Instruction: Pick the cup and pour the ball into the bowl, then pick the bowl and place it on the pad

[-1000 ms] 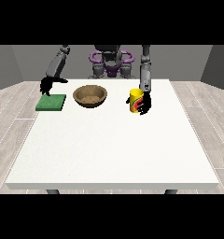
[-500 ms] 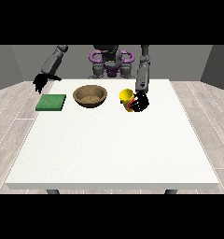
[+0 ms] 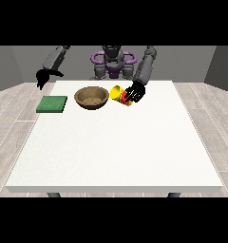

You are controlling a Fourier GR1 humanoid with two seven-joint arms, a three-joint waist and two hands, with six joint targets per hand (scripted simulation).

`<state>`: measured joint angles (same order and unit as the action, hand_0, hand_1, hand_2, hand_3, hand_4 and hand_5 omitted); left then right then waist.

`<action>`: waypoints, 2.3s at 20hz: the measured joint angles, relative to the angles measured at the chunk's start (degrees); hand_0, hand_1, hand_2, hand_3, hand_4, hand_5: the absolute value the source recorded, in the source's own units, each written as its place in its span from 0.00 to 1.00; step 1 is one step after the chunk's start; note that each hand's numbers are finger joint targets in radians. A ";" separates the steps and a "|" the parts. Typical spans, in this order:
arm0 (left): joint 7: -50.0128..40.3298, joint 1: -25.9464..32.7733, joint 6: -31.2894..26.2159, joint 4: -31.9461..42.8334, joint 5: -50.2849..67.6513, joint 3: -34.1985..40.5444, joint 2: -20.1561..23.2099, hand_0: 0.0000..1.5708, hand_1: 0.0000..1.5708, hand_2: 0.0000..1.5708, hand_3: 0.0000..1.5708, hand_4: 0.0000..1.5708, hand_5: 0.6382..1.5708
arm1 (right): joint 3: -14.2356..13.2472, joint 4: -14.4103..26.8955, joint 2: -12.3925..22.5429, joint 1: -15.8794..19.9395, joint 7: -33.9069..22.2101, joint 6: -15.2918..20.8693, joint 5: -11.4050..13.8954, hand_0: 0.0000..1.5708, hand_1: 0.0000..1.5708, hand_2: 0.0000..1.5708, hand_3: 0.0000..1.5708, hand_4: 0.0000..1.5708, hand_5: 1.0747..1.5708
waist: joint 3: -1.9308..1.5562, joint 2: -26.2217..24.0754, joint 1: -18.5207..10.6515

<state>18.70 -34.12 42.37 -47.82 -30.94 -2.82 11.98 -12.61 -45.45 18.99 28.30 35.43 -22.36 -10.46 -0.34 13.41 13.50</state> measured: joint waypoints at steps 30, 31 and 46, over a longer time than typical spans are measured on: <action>-37.70 -15.45 -33.77 -7.11 -47.56 -30.32 -11.68 0.00 0.00 1.00 1.00 0.39 0.96 | -6.16 17.77 5.52 -8.17 7.02 0.70 -0.73 0.00 0.00 0.11 0.22 0.27 0.93 | 0.28 -13.64 -15.66; -37.77 -16.02 -35.14 -8.03 -47.90 -30.36 -11.73 0.00 0.00 1.00 1.00 0.39 0.96 | -6.06 17.88 5.62 -7.92 7.21 0.86 -0.58 0.00 0.00 0.11 0.21 0.27 0.91 | 0.27 -13.24 -15.80; -32.12 -18.97 -46.50 -9.78 -57.69 -33.09 -10.85 0.80 0.80 1.00 1.00 0.66 0.99 | -4.80 16.51 5.08 -7.82 7.05 0.57 -0.79 0.00 0.00 0.10 0.18 0.44 0.95 | 0.30 -12.22 -13.59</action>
<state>-13.43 -53.09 -4.12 -57.60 -88.63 -35.91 1.13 -17.41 -28.95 24.07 20.47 42.49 -21.78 -11.25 -0.04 1.18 -0.09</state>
